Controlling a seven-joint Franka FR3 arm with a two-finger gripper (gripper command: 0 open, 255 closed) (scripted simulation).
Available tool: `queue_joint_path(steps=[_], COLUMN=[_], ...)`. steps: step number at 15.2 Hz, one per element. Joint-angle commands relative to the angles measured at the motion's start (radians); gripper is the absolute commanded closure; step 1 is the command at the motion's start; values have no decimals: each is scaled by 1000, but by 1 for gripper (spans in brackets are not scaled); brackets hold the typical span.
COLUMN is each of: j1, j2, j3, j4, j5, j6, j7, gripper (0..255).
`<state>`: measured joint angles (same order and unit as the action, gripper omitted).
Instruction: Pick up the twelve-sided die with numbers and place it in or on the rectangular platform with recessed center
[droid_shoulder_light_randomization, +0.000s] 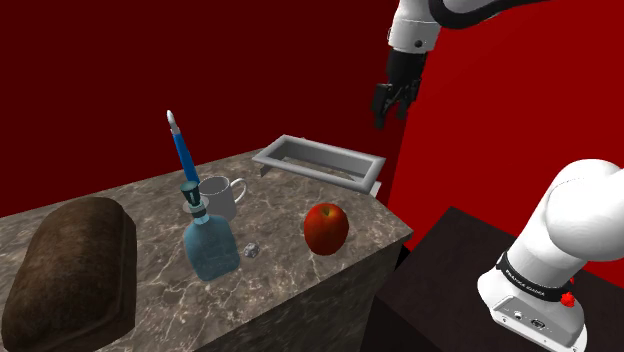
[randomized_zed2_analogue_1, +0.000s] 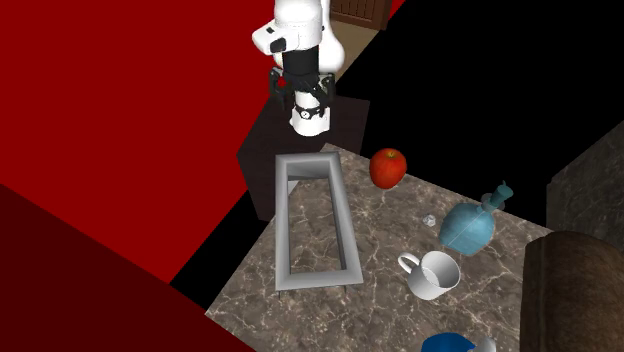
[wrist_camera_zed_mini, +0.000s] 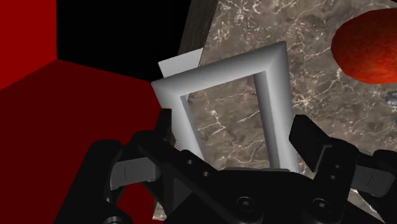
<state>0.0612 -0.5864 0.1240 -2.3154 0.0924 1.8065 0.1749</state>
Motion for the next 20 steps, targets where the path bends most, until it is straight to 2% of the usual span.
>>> queue_joint_path(steps=[1,11,20], j1=[16,91,163], j2=[55,337,617], j3=[25,165,274], j4=[19,142,314], j5=[5,-13,-112], j6=[33,174,247], j7=[1,41,107], gripper=[0,0,0])
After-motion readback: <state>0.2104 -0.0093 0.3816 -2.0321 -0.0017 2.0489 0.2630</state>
